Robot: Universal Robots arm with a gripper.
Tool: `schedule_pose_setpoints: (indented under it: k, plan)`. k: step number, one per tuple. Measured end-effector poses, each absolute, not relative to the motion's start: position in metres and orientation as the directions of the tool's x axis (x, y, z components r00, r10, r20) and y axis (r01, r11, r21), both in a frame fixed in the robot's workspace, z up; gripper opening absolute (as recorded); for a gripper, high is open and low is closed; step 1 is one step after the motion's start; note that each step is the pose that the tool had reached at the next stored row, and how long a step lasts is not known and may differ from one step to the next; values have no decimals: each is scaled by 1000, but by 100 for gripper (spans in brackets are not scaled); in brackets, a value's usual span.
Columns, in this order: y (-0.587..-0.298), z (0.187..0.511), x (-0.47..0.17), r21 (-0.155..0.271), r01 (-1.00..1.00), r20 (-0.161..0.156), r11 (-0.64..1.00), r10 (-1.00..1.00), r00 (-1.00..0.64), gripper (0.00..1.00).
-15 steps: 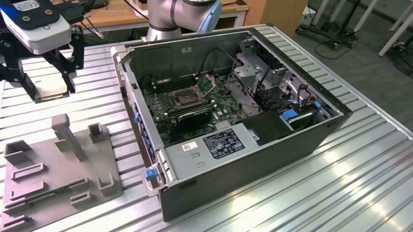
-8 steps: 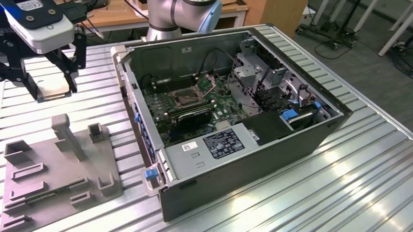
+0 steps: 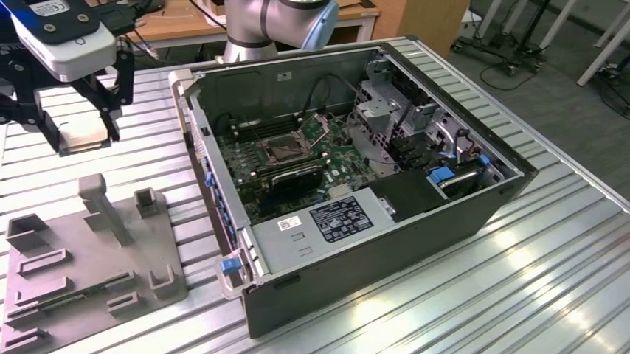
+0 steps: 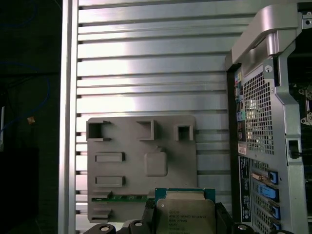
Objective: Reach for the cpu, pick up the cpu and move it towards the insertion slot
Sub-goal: 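Pick up the cpu and move it towards the insertion slot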
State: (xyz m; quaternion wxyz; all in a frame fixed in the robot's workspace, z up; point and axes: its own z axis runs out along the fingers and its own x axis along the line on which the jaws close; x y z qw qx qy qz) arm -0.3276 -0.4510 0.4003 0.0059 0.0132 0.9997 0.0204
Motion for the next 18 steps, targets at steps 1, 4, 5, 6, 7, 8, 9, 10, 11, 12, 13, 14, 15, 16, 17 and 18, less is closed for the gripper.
schedule_pose_setpoints:
  k: [1, 4, 5, 6, 7, 8, 9, 10, 11, 12, 13, 14, 15, 16, 17, 18]
  plan:
    - [-451, 400, -327, 41, 26, -11, 999, 27, -1000, 55]
    - [-451, 400, -327, 41, 26, -11, 999, 27, -1000, 55]
    - [-451, 400, -326, 41, 26, -11, 999, 27, -1000, 55]
    - [-451, 400, -326, 41, 26, -11, 999, 27, -1000, 55]
    - [-451, 400, -326, 41, 26, -11, 999, 27, -1000, 55]
    - [-451, 400, -326, 41, 26, -11, 999, 27, -1000, 55]
    - [-451, 400, -325, 41, 26, -11, 999, 27, -1000, 55]
    - [-451, 400, -325, 41, 26, -11, 999, 27, -1000, 55]
    - [-451, 400, -325, 41, 26, -11, 999, 27, -1000, 55]
    - [-451, 400, -325, 41, 26, -11, 999, 27, -1000, 55]
    - [-451, 400, -324, 41, 26, -11, 999, 27, -1000, 55]
    - [-451, 400, -324, 41, 26, -11, 999, 27, -1000, 55]
    - [-451, 400, -324, 41, 26, -11, 999, 27, -1000, 55]
    - [-451, 400, -324, 41, 26, -11, 999, 27, -1000, 55]
    - [-451, 400, -324, 41, 26, -11, 999, 27, -1000, 55]
    - [-451, 400, -323, 41, 26, -11, 999, 27, -1000, 55]
